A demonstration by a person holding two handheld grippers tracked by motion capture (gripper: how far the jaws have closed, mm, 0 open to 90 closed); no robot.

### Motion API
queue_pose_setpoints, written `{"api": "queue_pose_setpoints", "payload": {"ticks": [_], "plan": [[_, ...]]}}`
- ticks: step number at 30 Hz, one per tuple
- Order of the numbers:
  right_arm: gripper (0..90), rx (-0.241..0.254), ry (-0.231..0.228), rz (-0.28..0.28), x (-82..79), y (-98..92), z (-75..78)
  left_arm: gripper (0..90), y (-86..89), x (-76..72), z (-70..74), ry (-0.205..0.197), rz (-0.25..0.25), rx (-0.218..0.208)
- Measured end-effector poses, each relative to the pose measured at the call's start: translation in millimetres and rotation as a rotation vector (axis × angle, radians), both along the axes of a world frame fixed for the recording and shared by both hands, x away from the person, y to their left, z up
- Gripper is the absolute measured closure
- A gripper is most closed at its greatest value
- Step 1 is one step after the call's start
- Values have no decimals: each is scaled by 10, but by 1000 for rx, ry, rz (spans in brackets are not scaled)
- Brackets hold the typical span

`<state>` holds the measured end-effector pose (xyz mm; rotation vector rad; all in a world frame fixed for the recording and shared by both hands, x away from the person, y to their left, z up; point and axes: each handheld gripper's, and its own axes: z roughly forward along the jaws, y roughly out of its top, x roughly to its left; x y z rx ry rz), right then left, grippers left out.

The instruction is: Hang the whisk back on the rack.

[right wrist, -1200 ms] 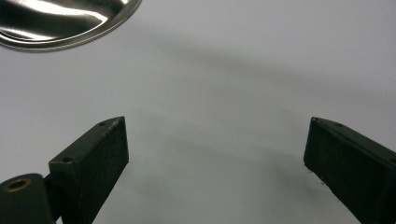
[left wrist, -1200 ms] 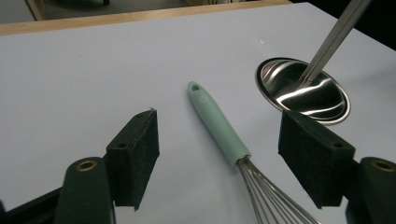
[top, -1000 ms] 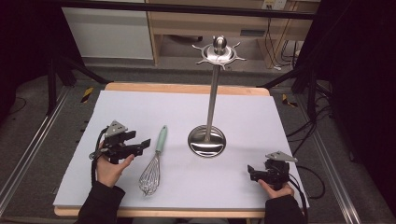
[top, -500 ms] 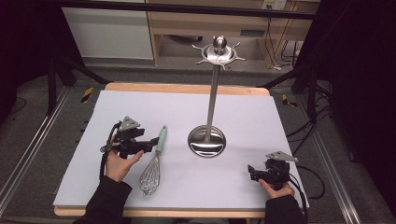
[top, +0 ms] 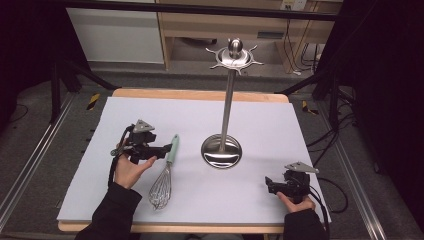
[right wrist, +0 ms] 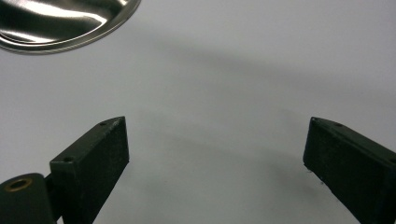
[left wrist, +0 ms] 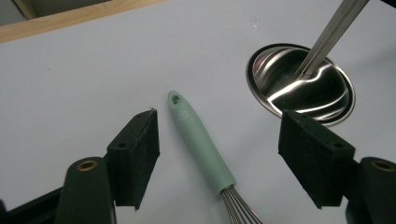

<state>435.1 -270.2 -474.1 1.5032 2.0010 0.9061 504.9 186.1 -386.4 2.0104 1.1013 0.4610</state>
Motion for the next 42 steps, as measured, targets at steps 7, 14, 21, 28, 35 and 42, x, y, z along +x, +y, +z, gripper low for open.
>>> {"api": "queue_pose_setpoints", "payload": {"ticks": [7, 14, 21, 28, 35, 42], "plan": [[75, -3, -6, 10, -2, 8, 5, 275, -46, 67, -38, 23, 4, 11], [75, -7, 1, 7, 5, 17, -1, 284, -147, 124, -109, 86, -14, 70], [75, -13, -1, 11, 16, 18, -3, 276, -193, 157, -146, 111, -18, 116], [76, -16, 2, 15, 18, 35, -6, 280, -231, 193, -216, 147, -19, 148], [76, -17, 4, 15, 18, 37, -6, 305, -277, 219, -289, 171, -12, 164], [77, -12, 9, 15, 17, 43, -10, 340, -309, 250, -370, 218, -2, 184]]}}
